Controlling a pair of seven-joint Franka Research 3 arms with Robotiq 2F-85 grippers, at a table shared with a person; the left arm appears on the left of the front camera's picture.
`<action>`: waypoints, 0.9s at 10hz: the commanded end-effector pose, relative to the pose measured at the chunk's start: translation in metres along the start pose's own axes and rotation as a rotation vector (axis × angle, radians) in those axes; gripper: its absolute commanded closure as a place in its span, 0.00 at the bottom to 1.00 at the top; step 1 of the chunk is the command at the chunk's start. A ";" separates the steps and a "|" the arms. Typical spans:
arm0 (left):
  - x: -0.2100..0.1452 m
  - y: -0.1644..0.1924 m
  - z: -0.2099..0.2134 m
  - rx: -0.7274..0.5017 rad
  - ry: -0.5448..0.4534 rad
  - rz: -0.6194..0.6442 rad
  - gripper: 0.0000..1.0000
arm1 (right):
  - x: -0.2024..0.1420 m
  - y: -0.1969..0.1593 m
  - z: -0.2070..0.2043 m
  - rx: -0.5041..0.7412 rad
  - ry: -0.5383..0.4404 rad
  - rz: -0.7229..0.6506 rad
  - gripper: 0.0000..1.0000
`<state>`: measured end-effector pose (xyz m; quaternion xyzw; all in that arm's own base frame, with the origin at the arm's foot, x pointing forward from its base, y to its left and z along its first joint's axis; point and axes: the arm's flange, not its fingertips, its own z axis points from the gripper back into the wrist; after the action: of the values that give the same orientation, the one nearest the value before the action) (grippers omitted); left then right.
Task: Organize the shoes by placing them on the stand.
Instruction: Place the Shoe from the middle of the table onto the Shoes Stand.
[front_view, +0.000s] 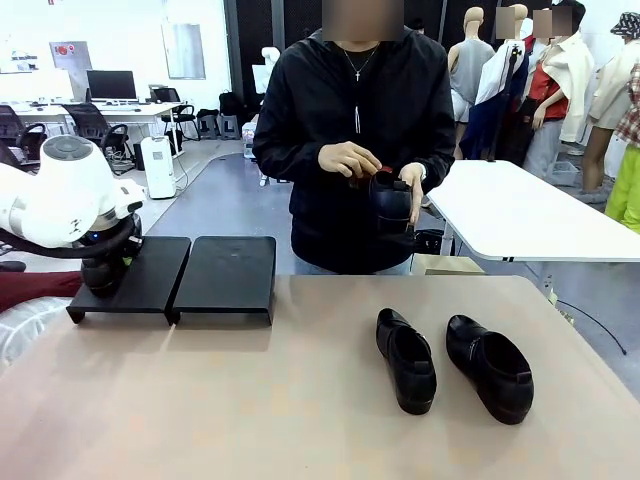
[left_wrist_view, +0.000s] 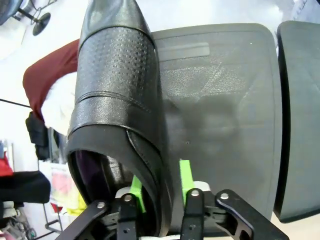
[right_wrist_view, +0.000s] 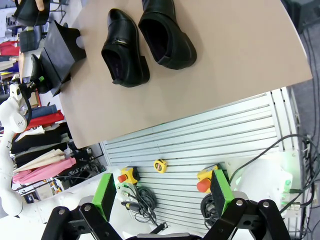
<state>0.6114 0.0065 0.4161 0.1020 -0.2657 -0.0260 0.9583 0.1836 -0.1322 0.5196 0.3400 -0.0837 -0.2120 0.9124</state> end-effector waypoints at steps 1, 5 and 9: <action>-0.003 0.003 0.011 -0.023 -0.006 -0.005 0.00 | 0.000 0.000 0.003 0.017 0.002 0.024 0.00; -0.033 0.030 0.094 -0.125 0.001 0.018 0.00 | 0.000 0.000 0.003 0.017 0.002 0.024 0.00; -0.108 0.090 0.205 -0.550 0.016 -0.212 0.00 | 0.000 0.000 0.003 0.017 0.002 0.024 0.00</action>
<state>0.4400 0.0306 0.5436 -0.1055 -0.2796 -0.1347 0.9447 0.1839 -0.1321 0.5193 0.3400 -0.0829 -0.2119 0.9125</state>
